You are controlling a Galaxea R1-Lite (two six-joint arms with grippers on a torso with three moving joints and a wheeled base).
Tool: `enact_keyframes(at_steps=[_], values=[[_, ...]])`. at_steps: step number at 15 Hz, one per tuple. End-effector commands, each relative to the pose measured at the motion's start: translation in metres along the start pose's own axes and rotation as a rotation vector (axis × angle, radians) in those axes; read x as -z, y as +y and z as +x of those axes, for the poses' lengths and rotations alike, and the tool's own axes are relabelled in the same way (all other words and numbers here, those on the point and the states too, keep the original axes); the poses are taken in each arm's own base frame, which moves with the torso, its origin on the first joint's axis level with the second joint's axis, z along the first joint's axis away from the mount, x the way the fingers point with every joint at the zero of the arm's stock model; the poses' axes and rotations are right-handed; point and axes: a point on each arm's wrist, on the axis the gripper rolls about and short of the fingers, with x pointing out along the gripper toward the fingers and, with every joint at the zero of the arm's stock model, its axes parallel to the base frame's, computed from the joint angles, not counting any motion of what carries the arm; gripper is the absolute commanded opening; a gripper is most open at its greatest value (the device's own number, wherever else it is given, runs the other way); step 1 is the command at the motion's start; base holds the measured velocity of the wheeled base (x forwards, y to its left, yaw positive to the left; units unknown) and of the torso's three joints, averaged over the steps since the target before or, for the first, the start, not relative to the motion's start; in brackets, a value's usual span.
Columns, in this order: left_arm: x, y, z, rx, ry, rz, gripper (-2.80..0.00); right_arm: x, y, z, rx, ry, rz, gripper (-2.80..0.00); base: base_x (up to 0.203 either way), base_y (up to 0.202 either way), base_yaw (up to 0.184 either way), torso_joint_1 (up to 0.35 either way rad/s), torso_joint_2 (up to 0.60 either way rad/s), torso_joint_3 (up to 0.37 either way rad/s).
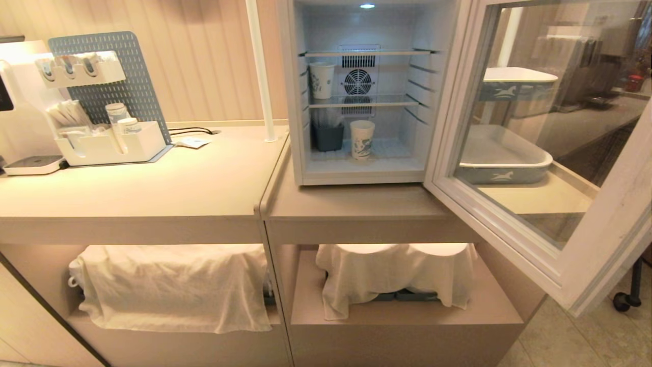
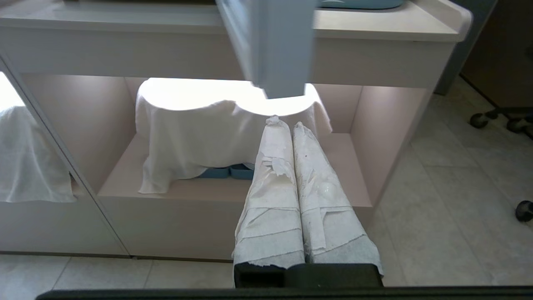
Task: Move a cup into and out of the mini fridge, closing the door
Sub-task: Take the paper cup out of the freezer
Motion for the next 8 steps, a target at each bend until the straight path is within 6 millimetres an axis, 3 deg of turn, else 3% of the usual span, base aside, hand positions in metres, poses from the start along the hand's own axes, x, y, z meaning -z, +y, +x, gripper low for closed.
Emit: enact_keyframes(at_steps=[1,8], values=[[-0.0002,0.0000,0.0001,0.001,0.002,-0.003,-2.80,0.0000,0.0000,0.0000,0.000,0.000,-0.001,-2.80,0.000,0.194,-0.004,0.004,0.00,0.006],[0.0000,0.0000,0.0001,0.001,0.002,-0.003,-2.80,0.0000,0.0000,0.0000,0.000,0.000,-0.001,-2.80,0.000,0.192,-0.001,0.001,0.00,0.002]])
